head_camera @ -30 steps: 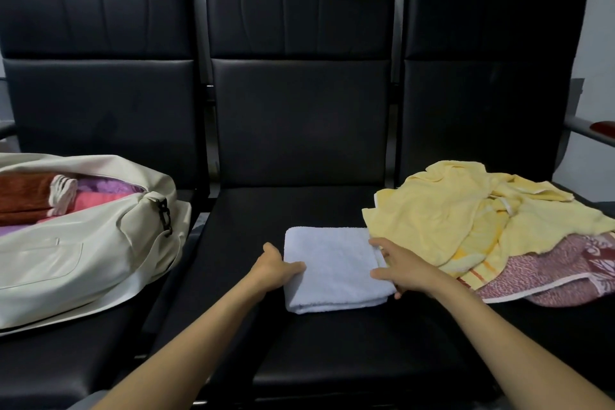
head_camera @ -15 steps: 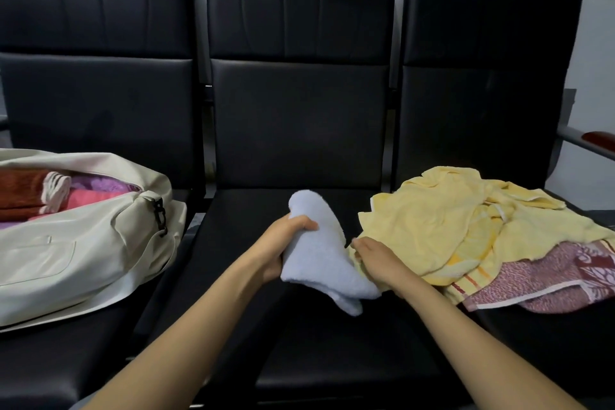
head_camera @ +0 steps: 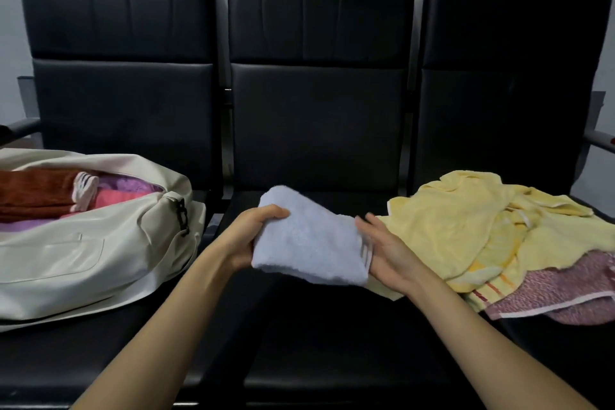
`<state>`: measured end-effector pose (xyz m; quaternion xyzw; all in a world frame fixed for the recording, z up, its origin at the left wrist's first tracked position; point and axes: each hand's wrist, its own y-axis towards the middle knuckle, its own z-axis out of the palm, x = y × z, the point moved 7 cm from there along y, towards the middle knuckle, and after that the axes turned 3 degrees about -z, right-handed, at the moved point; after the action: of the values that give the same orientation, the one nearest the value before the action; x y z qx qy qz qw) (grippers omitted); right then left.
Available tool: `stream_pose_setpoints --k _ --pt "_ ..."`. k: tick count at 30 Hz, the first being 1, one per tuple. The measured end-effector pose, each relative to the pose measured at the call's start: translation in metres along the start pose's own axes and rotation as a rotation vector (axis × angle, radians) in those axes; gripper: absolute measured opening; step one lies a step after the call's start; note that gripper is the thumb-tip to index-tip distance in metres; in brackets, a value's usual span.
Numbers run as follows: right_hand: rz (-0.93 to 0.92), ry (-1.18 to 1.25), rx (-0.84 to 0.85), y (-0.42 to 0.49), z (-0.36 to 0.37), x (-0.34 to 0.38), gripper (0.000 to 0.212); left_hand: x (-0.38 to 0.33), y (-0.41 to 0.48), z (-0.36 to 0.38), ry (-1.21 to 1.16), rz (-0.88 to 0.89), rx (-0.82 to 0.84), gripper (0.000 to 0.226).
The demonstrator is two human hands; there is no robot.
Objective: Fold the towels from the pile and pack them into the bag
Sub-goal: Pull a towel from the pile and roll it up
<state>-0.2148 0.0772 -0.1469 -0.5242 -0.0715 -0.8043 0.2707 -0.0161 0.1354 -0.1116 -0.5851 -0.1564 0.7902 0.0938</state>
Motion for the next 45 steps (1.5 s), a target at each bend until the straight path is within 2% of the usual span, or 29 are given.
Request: stream_pose_setpoints --k 2,4,7,9,12,18,22,29,32,34,36,38,39,42,45 --pt "-0.1 -0.113 -0.005 0.002 -0.004 0.01 0.074 0.002 0.005 -0.015 0.156 0.037 -0.088 0.035" --pt "-0.118 -0.297 0.104 -0.002 0.006 0.014 0.063 0.008 0.009 -0.021 0.314 0.08 -0.109 0.052" --pt "-0.107 -0.444 0.134 -0.005 0.005 0.011 0.059 0.009 0.006 -0.023 0.382 0.184 -0.101 0.077" --pt "-0.143 -0.486 0.1 -0.004 0.005 0.013 0.058 0.003 0.002 -0.018 0.489 0.29 -0.058 0.072" --pt "-0.223 -0.677 0.077 -0.001 0.005 0.016 0.057 -0.001 -0.005 -0.013 0.695 0.348 -0.042 0.062" --pt "-0.397 -1.022 -0.105 0.0 0.012 0.022 0.063 0.0 -0.004 -0.02 0.964 0.431 -0.236 0.084" --pt "-0.51 -1.274 -0.249 0.003 0.019 0.027 0.06 -0.004 -0.007 -0.02 1.068 0.56 -0.376 0.082" --pt "-0.472 -1.414 -0.289 0.001 0.02 0.034 0.045 -0.011 -0.024 -0.015 1.22 0.785 -0.554 0.044" --pt "-0.47 -1.416 -0.308 -0.003 0.02 0.039 0.03 -0.015 -0.028 -0.016 1.121 0.792 -0.464 0.034" --pt "-0.393 -1.37 -0.319 -0.001 0.012 0.04 0.024 -0.015 -0.033 -0.01 0.964 0.765 -0.303 0.034" --pt "-0.295 -1.152 -0.252 0.0 0.005 0.035 0.018 -0.011 -0.039 -0.001 0.795 0.693 -0.195 0.033" --pt "-0.232 -0.892 -0.182 -0.002 0.004 0.029 0.014 -0.001 -0.036 0.004 0.715 0.608 -0.167 0.032" --pt "-0.217 -0.836 -0.18 -0.004 0.003 0.028 0.013 0.003 -0.035 0.005 0.72 0.577 -0.17 0.037" --pt "-0.276 -0.845 -0.235 -0.01 0.002 0.031 0.014 0.011 -0.035 0.01 0.755 0.477 -0.172 0.053" --pt "-0.384 -0.922 -0.286 -0.017 0.002 0.038 0.025 0.005 -0.043 0.018 0.682 0.367 -0.212 0.041"
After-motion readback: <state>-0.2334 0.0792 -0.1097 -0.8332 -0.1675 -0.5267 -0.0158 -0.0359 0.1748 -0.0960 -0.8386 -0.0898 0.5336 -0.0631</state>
